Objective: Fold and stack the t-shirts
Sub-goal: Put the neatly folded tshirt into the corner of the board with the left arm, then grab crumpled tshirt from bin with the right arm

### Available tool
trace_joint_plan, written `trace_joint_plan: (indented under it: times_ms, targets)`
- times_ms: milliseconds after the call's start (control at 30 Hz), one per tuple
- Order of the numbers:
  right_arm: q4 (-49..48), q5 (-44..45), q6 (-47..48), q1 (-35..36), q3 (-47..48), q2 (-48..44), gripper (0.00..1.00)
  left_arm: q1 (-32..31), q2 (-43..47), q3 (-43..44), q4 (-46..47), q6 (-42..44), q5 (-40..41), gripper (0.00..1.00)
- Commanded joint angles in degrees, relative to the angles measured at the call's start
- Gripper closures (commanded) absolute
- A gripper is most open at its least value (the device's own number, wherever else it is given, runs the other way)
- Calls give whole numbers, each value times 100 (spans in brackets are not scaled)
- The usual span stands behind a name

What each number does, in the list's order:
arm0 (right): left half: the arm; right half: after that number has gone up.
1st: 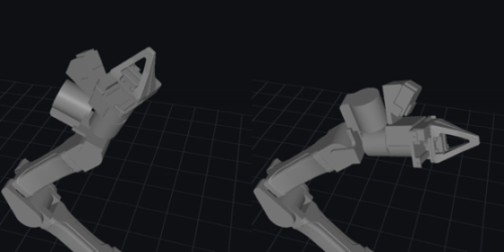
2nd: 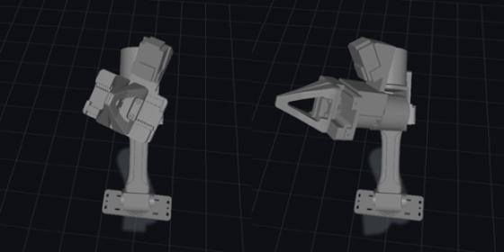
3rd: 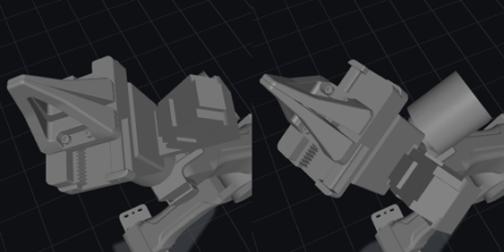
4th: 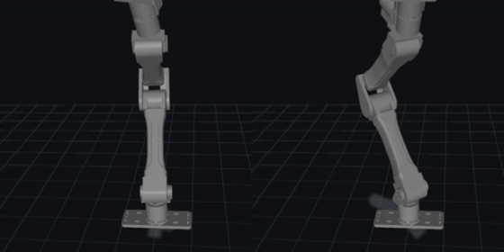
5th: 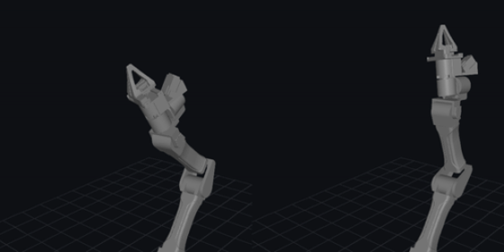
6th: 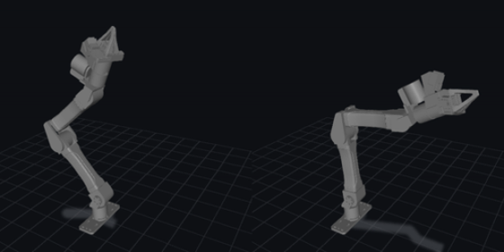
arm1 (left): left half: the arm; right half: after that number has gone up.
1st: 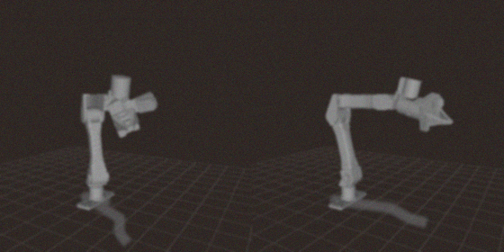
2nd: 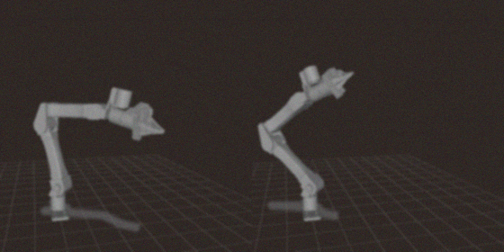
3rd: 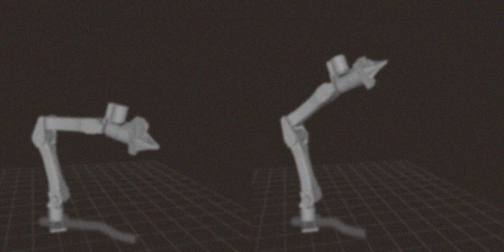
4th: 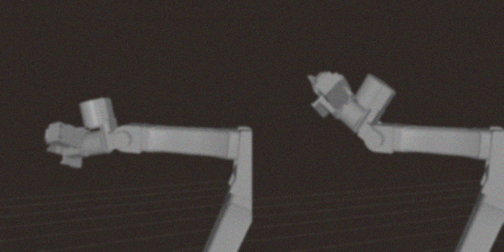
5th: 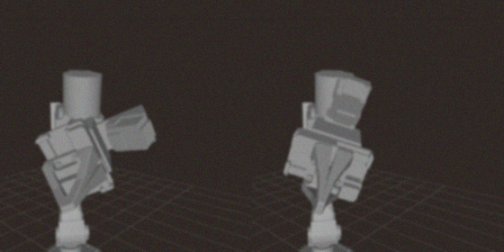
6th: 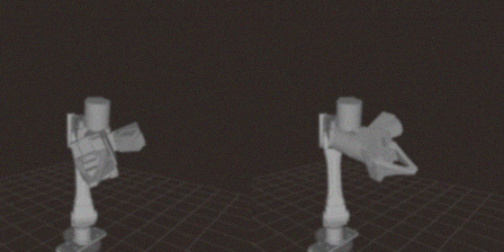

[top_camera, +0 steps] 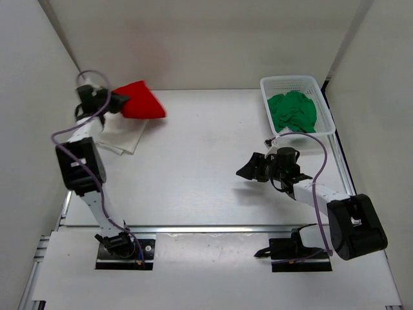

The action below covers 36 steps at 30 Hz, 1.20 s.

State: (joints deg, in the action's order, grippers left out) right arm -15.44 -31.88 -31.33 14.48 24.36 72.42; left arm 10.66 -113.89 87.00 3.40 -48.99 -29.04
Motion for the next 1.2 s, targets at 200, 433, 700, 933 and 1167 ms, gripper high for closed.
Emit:
trace_joint_plan:
  times_ms: [200, 433, 700, 933, 1167]
  targets:
    - [-424, -178, 75, 714, -98, 255, 41, 1615, 806, -2678, 1559, -858, 100, 2]
    - [-294, -3, 145, 714, -90, 53, 40, 1835, 1500, -3110, 716, -506, 908, 2]
    - [481, 1156, 119, 1126, 1009, 149, 100, 1169, 2965, -3812, -340, 600, 1856, 1]
    - [723, 569, 318, 1040, 2018, 350, 100, 343, 4874, -4991, -251, 618, 1665, 81]
    - [831, 1536, 303, -477, 2423, 209, 100, -2888, 5271, -5079, -551, 1198, 2103, 94]
